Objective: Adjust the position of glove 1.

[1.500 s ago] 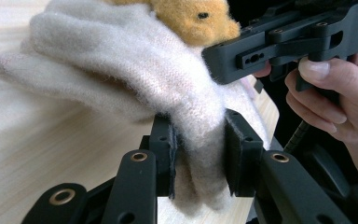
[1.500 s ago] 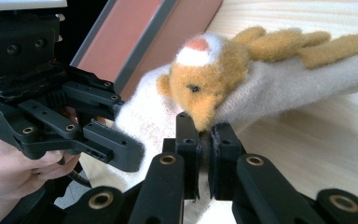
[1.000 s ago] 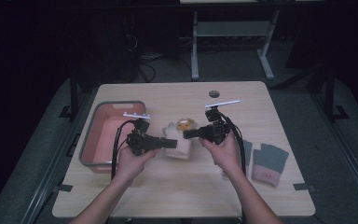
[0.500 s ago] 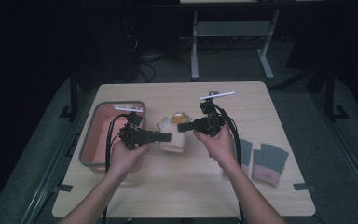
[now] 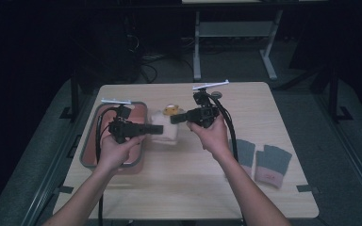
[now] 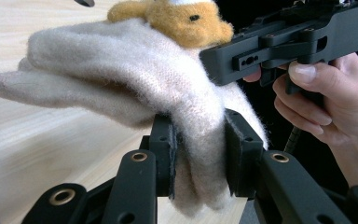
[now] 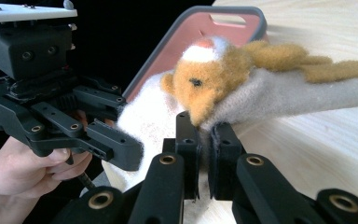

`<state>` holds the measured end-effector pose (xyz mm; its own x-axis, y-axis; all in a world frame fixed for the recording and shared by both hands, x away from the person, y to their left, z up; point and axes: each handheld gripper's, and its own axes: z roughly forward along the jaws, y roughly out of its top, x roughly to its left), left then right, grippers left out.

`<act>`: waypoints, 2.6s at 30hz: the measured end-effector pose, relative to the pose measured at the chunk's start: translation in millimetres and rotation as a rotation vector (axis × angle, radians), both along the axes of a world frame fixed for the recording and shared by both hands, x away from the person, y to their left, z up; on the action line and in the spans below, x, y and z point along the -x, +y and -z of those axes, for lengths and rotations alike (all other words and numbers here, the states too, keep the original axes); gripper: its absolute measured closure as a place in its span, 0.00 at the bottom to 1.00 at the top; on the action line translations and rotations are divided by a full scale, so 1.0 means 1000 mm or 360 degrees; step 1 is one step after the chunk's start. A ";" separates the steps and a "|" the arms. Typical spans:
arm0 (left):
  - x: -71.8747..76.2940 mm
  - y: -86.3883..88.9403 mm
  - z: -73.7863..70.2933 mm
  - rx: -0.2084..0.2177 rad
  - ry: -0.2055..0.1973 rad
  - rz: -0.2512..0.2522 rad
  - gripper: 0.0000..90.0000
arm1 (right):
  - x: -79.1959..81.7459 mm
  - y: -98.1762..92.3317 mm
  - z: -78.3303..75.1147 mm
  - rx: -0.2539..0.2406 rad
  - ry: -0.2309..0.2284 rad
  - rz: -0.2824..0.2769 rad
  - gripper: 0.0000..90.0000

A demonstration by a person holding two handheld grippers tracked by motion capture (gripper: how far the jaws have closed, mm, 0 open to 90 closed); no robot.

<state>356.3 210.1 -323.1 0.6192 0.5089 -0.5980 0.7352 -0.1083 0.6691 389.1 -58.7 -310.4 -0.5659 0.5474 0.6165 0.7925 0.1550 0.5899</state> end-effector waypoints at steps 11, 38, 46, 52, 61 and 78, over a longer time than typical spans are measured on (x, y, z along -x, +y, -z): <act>-0.002 0.023 -0.017 -0.0009 -0.0046 -0.0030 0.76 | -0.008 0.023 -0.018 -0.0018 -0.0041 -0.0041 0.94; 0.002 0.078 -0.036 -0.0010 -0.0090 -0.0142 0.76 | -0.024 0.079 -0.035 -0.0070 -0.0080 -0.0162 0.94; 0.003 0.092 -0.035 -0.0010 -0.0093 -0.0173 0.76 | -0.028 0.095 -0.036 -0.0059 -0.0081 -0.0196 0.94; 0.004 0.102 -0.032 -0.0009 -0.0083 -0.0194 0.76 | -0.031 0.105 -0.032 -0.0070 -0.0070 -0.0220 0.94; 0.006 0.117 -0.025 -0.0023 -0.0063 -0.0232 0.76 | -0.036 0.122 -0.024 -0.0061 -0.0045 -0.0260 0.94; 0.005 0.138 0.008 -0.0010 0.0053 -0.0315 0.76 | -0.047 0.150 0.009 -0.0052 0.0070 -0.0301 0.94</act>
